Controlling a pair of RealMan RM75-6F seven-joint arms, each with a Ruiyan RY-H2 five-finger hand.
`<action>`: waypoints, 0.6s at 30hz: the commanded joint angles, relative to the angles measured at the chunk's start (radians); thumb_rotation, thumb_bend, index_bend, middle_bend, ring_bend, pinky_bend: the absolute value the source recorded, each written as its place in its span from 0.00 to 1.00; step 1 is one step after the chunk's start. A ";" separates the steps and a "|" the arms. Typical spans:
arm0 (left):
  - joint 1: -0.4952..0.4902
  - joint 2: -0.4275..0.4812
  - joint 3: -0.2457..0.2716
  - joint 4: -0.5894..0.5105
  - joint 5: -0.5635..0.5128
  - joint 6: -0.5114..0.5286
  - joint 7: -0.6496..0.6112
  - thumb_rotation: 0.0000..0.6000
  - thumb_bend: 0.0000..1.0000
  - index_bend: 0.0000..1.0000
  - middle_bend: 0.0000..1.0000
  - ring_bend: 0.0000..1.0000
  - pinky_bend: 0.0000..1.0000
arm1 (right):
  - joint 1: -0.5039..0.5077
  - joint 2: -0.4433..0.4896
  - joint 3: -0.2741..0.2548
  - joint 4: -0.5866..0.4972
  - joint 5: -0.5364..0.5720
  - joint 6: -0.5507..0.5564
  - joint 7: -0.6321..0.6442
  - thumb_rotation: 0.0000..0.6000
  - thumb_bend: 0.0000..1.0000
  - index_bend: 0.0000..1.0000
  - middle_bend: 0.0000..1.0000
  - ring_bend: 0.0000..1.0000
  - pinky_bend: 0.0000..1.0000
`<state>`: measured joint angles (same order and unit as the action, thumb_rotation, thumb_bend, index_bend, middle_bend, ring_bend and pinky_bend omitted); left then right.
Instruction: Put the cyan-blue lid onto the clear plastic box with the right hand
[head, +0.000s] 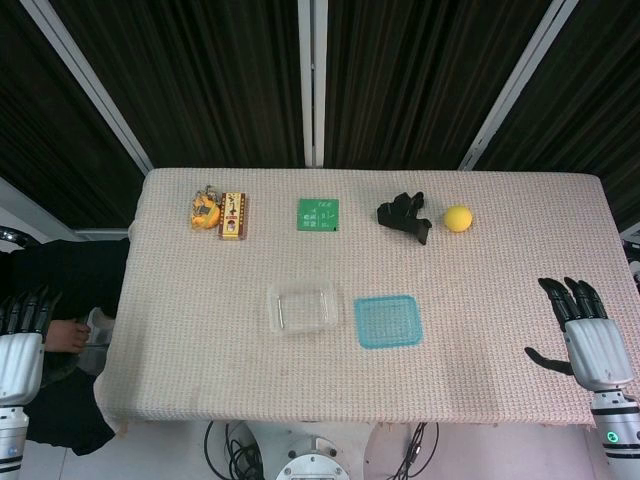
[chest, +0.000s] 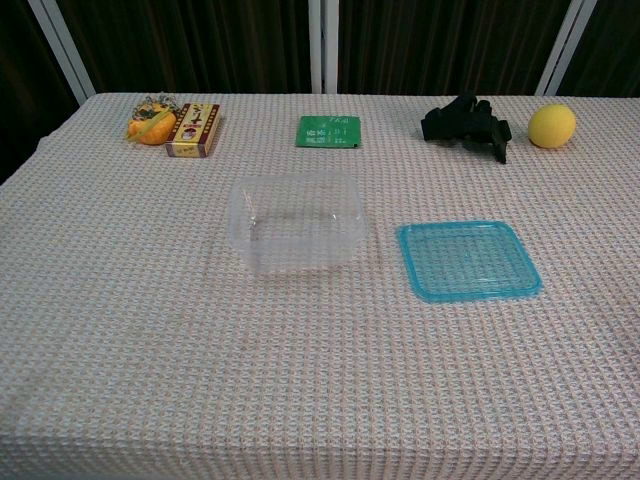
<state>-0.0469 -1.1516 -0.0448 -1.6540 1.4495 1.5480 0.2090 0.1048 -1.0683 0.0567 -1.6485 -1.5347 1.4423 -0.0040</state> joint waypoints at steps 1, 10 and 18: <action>0.004 0.007 0.010 -0.009 -0.010 -0.017 0.006 1.00 0.05 0.09 0.02 0.00 0.00 | 0.003 -0.001 -0.002 0.000 0.000 -0.005 0.002 1.00 0.03 0.00 0.12 0.00 0.05; 0.004 0.001 0.012 -0.005 -0.009 -0.026 -0.003 1.00 0.05 0.09 0.02 0.00 0.00 | 0.014 -0.001 -0.021 -0.014 -0.012 -0.038 0.010 1.00 0.03 0.00 0.12 0.00 0.05; -0.001 -0.010 0.010 0.020 0.002 -0.033 -0.025 1.00 0.05 0.09 0.02 0.00 0.00 | 0.153 0.003 -0.020 -0.079 0.024 -0.293 0.048 1.00 0.03 0.00 0.12 0.00 0.04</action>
<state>-0.0483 -1.1609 -0.0348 -1.6362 1.4500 1.5140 0.1860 0.1955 -1.0598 0.0298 -1.7036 -1.5323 1.2376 0.0363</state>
